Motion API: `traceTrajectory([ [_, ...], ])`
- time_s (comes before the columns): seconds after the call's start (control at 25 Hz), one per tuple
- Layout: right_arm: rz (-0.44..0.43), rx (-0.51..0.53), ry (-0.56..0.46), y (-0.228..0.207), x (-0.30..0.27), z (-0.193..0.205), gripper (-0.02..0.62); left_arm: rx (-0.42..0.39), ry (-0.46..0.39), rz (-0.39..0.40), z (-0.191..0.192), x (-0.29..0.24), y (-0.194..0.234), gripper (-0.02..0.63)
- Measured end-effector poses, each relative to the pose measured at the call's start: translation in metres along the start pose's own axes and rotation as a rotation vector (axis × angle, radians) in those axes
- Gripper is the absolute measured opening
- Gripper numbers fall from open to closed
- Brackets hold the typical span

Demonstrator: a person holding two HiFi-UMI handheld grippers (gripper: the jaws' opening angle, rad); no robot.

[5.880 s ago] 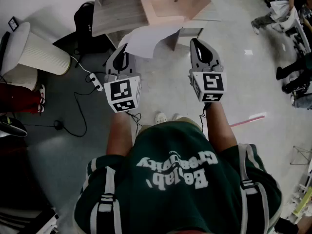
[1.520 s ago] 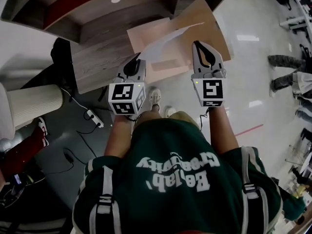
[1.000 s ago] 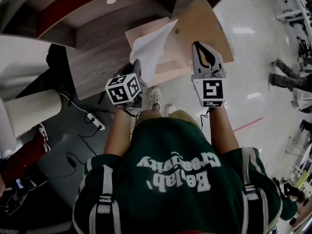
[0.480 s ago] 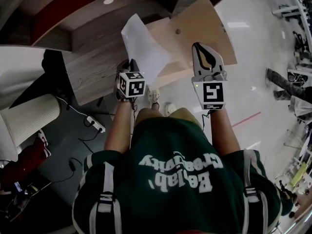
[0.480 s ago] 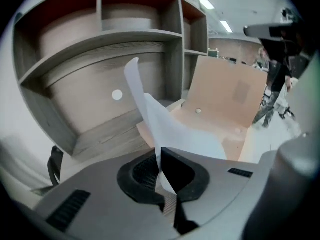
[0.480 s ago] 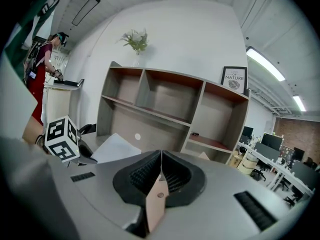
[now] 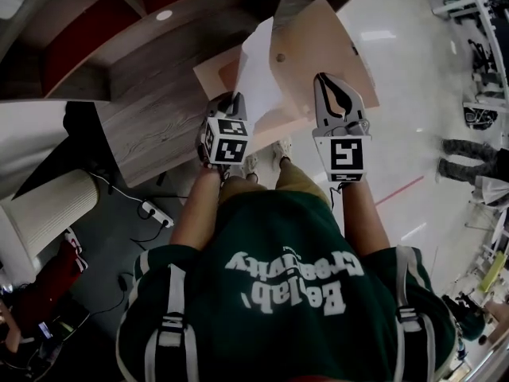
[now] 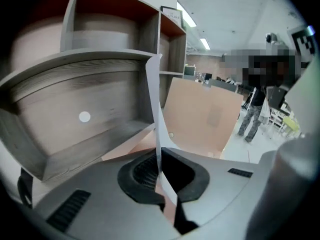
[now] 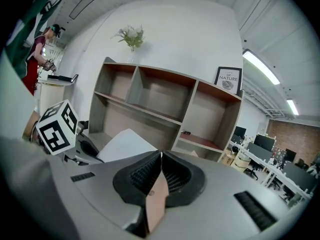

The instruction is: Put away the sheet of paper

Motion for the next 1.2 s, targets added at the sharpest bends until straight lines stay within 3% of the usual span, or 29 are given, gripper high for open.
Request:
traceTrajectory([
  [0.36,0.026,-0.007,0.007,-0.039,-0.009,0.012,0.035,0.045,-0.146,0.23,-0.073,0.007,-0.044,0.018],
  [0.52,0.021,-0.011,0.011,-0.056,-0.014,0.02,0.036,0.245,-0.209,0.403,-0.098,0.005,-0.054,0.018],
  [0.6,0.017,-0.02,0.017,-0.061,-0.018,0.027,0.035,0.352,-0.196,0.442,-0.095,-0.01,-0.053,0.018],
  [0.72,0.006,-0.035,0.034,-0.063,-0.027,0.039,0.035,0.462,-0.1,0.392,-0.07,-0.047,-0.043,0.018],
  [0.8,-0.009,-0.038,0.039,-0.064,-0.031,0.045,0.035,0.453,-0.018,0.319,-0.053,-0.07,-0.039,0.018],
  [1.0,-0.035,-0.043,0.04,-0.075,-0.038,0.054,0.035,0.293,0.127,0.129,-0.032,-0.109,-0.039,0.018],
  [1.2,-0.058,-0.05,0.041,-0.079,-0.046,0.061,0.035,0.111,0.237,0.025,-0.015,-0.138,-0.047,0.021],
])
Point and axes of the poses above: the fingertips, and each gripper's own axes: x backward along the fingers, y to its left, z out of its underside, the point moved 9 cm from there along x, backward along the fingers, and after that the axes turned 3 degrees about x, right-handed, at the moved point
